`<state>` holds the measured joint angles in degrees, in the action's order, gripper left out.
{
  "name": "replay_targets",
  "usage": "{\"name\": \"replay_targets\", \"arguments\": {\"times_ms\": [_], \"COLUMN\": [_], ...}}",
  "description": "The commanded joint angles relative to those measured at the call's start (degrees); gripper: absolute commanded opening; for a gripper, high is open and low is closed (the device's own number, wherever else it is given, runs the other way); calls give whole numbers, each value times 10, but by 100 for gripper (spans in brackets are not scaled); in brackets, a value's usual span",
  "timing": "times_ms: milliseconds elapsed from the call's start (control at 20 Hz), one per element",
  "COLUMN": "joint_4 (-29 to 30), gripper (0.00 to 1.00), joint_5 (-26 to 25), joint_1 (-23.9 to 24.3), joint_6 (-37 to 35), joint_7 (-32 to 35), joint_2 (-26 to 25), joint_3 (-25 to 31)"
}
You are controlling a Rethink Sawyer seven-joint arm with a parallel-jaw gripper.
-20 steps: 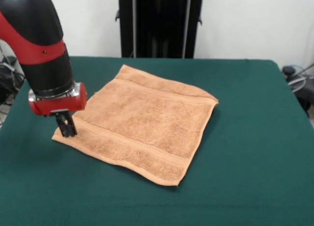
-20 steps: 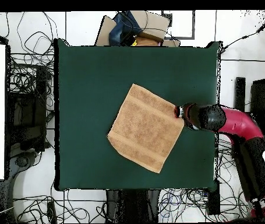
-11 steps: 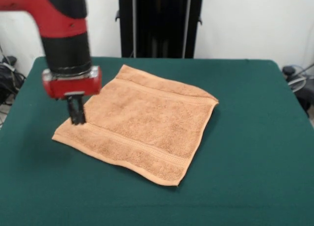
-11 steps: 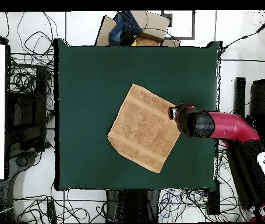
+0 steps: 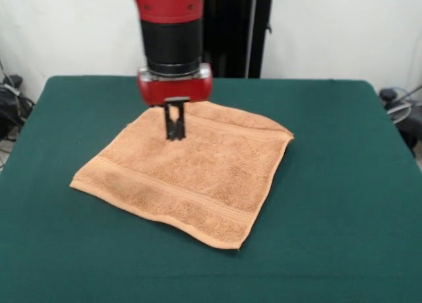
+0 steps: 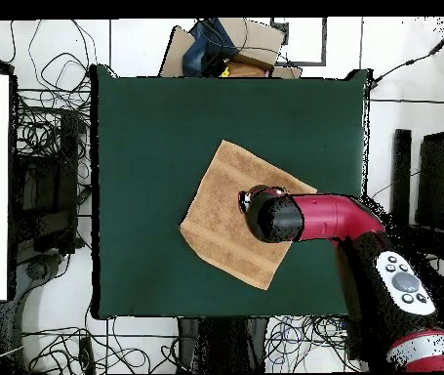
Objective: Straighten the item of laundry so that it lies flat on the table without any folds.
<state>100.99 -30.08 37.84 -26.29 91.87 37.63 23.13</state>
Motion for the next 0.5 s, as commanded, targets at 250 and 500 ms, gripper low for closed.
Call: {"name": "replay_targets", "arguments": {"times_ms": [250,500], "joint_4": [34,14], "gripper": [0,0], "joint_5": [47,68], "joint_1": [-66,-80], "joint_6": [80,68], "joint_7": [188,173], "joint_2": [-9,-12], "joint_3": [-101,-112]}}
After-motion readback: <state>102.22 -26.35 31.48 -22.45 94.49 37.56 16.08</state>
